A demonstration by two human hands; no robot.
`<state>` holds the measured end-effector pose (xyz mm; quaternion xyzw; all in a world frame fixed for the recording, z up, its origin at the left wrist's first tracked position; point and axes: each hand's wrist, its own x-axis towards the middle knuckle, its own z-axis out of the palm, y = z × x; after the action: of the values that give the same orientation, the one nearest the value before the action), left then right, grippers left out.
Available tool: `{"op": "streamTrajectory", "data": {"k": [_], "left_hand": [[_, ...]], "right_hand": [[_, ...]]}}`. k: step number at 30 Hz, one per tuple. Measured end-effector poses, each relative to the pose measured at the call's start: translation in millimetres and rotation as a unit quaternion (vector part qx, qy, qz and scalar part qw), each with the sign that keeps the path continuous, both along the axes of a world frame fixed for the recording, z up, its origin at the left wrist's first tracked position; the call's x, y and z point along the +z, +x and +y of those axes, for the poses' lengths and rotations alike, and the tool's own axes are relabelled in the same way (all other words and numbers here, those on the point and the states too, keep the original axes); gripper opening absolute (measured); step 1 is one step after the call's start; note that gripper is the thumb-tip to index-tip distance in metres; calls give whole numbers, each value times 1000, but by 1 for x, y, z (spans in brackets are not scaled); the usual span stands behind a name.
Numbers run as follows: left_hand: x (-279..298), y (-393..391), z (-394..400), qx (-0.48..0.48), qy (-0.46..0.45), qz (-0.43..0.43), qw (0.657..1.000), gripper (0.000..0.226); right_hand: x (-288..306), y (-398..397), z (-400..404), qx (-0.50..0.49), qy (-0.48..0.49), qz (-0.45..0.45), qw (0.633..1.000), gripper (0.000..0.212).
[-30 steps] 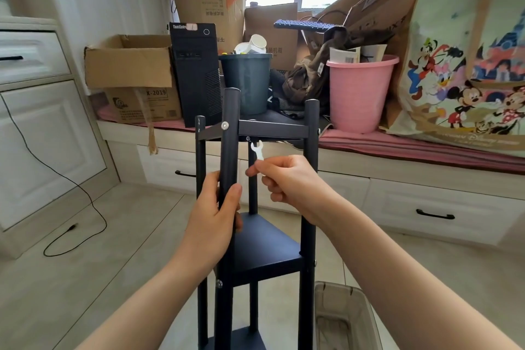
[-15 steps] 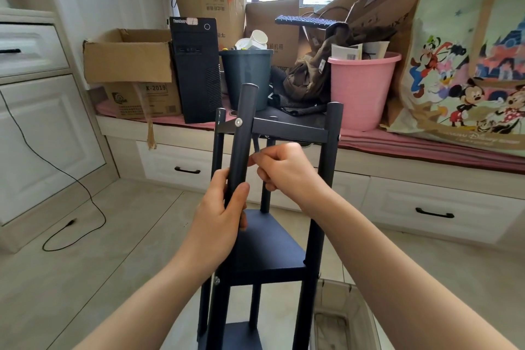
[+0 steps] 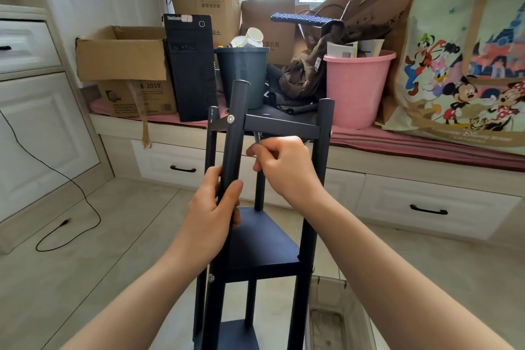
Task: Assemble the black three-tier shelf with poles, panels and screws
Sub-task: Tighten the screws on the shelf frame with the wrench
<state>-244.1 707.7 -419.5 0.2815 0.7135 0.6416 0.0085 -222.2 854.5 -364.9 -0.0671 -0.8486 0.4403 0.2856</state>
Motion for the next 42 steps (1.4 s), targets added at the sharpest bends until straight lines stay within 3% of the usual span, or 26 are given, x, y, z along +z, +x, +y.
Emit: {"op": "streamTrajectory", "data": {"k": [9, 31, 39, 42], "left_hand": [[0, 1, -3, 3, -14, 12, 1000, 13], [-3, -6, -11, -11, 2, 15, 1000, 6], [-3, -12, -10, -3, 7, 8, 1000, 6], [-1, -12, -10, 2, 8, -1, 1000, 8]], "right_hand": [[-9, -7, -6, 1, -16, 29, 999, 21], [-33, -53, -35, -56, -42, 223, 972, 19], [-34, -47, -34, -30, -25, 172, 984, 29], [-33, -40, -29, -9, -11, 129, 992, 21]]}}
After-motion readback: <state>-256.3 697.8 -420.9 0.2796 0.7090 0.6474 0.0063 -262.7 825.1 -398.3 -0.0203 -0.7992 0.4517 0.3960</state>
